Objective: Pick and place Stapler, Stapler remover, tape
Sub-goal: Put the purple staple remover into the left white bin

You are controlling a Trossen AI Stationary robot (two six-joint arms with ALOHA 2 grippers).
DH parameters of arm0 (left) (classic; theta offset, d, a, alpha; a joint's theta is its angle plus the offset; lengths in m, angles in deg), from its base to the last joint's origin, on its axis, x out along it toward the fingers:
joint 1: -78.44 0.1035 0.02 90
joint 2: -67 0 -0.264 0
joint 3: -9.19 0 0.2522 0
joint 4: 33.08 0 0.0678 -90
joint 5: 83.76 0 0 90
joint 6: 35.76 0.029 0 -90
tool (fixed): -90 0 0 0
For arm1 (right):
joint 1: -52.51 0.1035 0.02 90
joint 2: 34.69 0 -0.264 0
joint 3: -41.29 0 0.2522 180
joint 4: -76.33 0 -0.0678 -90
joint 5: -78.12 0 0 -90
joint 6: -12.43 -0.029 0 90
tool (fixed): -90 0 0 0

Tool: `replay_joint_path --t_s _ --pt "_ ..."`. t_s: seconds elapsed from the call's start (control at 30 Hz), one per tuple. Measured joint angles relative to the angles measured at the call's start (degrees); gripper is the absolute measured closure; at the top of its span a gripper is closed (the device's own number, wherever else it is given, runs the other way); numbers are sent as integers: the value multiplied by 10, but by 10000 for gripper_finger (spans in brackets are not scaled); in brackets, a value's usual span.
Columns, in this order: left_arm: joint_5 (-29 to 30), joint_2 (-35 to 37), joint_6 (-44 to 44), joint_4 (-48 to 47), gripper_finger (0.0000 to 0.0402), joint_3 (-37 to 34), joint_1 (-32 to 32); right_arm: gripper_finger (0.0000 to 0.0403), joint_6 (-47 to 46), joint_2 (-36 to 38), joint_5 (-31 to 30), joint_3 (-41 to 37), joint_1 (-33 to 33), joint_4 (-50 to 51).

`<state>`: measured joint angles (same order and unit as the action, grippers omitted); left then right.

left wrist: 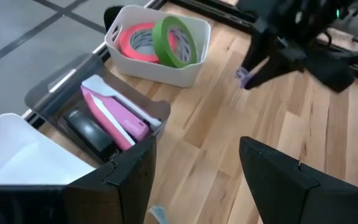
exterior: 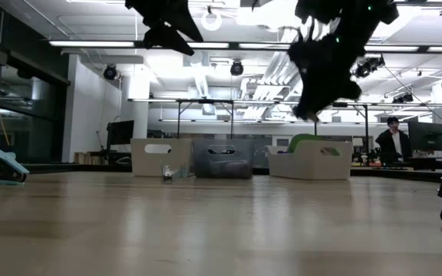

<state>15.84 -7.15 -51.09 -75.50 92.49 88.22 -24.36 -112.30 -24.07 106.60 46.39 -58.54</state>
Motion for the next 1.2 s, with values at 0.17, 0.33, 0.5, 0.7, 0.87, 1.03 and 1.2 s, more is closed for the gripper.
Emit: replay_joint_path --t_s 0.17,0.33,0.5,0.7,0.87,1.03,1.2 --pt "17 0 -2 28 177 0 0 323 68 63 16 0 -38 -73" --pt "27 0 -2 65 177 0 0 323 138 102 54 0 -72 -152" --pt "42 0 -2 102 177 0 3 323 181 113 119 0 -106 -240" --pt "28 -9 -16 132 177 0 31 323 205 113 212 1 -148 -334" --pt "-28 -21 -21 168 177 1 50 323 208 113 267 1 -180 -388" --pt "-57 -37 -25 215 177 -1 49 323 208 113 302 2 -199 -406" --pt "-78 -51 -31 248 177 -1 49 323 208 113 327 2 -206 -411"
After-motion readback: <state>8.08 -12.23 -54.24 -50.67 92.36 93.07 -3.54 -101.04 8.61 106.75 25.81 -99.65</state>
